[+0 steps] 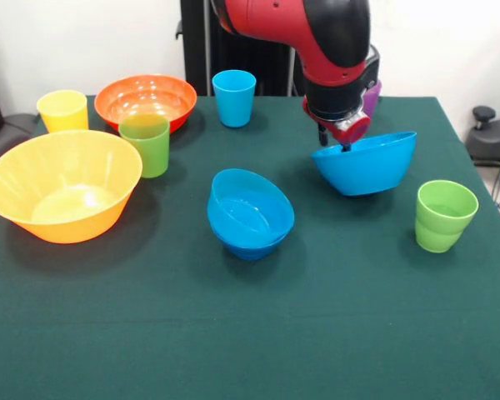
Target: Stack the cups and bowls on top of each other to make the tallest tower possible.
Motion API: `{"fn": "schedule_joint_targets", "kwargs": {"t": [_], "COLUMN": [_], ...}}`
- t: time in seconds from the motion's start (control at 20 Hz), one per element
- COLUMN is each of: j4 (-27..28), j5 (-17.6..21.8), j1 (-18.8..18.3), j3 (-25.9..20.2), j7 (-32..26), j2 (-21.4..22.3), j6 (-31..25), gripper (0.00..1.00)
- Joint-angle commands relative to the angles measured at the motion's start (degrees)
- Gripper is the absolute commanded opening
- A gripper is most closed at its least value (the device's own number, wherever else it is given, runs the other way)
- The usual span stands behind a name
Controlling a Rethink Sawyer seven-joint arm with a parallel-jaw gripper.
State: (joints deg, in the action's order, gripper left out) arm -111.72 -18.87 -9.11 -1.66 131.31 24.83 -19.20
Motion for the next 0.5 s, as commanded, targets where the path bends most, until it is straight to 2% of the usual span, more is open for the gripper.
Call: {"fn": "schedule_joint_targets", "kwargs": {"t": [0.05, 0.15, 0.5], "j4": [1.5, 2.3, 2.5], "j5": [8.2, 8.5, 10.4], "j1": [0.3, 0.3, 0.7], "j3": [-0.4, -0.3, -0.6], "j7": [-2.9, -2.6, 0.3], "j2": [1.2, 1.3, 1.1], "j6": [-1.9, -3.2, -2.8], "gripper": [1.00, 1.00, 1.00]}}
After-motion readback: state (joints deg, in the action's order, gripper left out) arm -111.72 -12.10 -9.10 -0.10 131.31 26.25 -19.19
